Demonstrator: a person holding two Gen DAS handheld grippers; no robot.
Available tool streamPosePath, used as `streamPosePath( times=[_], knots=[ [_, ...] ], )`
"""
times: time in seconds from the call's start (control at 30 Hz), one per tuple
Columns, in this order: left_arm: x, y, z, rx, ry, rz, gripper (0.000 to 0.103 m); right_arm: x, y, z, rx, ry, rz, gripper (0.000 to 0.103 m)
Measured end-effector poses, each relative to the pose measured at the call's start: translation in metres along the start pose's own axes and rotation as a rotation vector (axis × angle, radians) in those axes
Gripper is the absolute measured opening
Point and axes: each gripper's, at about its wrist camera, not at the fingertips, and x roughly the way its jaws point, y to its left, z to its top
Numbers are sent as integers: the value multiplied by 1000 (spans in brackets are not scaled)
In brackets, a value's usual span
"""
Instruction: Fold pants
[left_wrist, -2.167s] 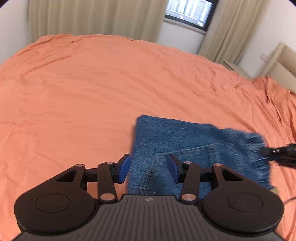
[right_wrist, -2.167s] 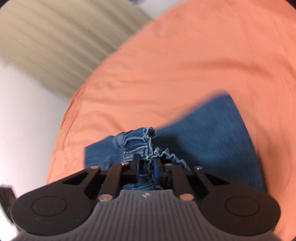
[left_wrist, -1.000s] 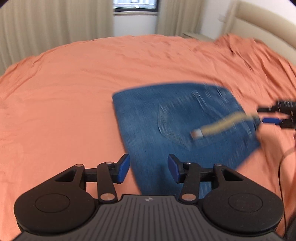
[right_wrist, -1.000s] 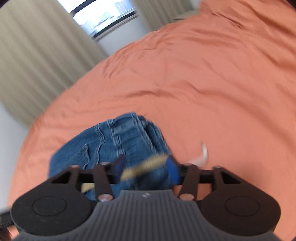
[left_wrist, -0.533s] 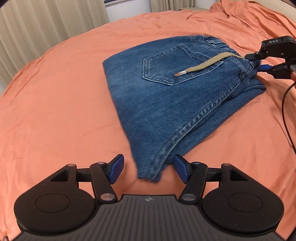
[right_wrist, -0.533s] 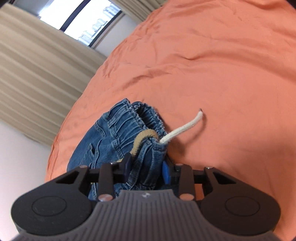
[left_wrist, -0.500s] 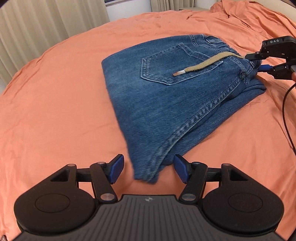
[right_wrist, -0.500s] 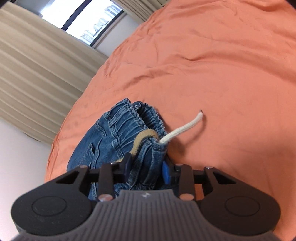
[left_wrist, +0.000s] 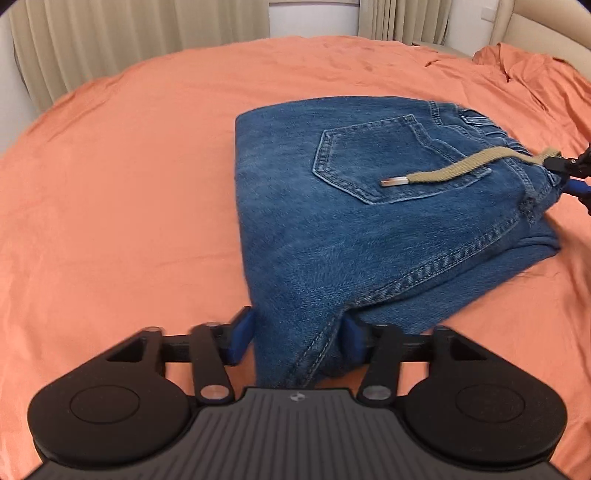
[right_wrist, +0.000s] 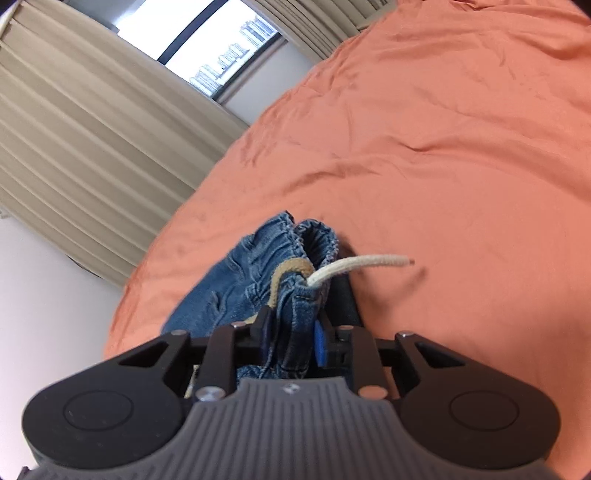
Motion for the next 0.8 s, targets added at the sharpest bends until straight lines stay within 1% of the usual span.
streamPosePath(
  times=[0.03,0.07,0.13,0.2,0.23,0.3,0.33,0.37,0.4,0.43,0.53,0.63,0.7,0.73,0.8],
  knots=[
    [-1,0,1,24,13,-3,43,0,-2,-1,9,2,-5,16],
    [-3,-3,1,82,27,9,37,-1,-3,-1,25,5,-4,15],
    [-7,-13,-1,236,50,64,33,-9,-5,1,80,5,54,14],
    [-10,-22,-5,363,63,121,29,-21,2,3,86,2,113,13],
    [-10,-25,-8,410,69,134,29,-23,3,2,76,3,106,13],
    [-8,-32,-16,492,81,144,29,-17,-3,-3,81,21,26,12],
    [-6,-35,-19,525,80,152,29,-11,-12,-7,103,41,-9,12],
    [-4,-36,-21,531,81,157,29,-5,-20,-11,124,54,-32,12],
    [-2,-35,-20,508,89,155,29,0,-25,-13,133,61,-44,10],
    [0,-33,-19,488,96,148,29,3,-27,-14,132,65,-57,10],
    [-2,-30,-19,478,97,131,29,11,-32,-18,127,84,-107,9],
    [-3,-17,-15,401,133,91,28,16,-36,-18,138,87,-115,10],
    [-5,-3,-16,351,177,64,27,14,-35,-16,124,85,-117,16],
    [-9,6,-17,316,183,45,26,11,-36,-16,118,79,-120,18],
    [-19,21,-15,257,183,13,26,2,-33,-14,98,67,-139,27]
  ],
)
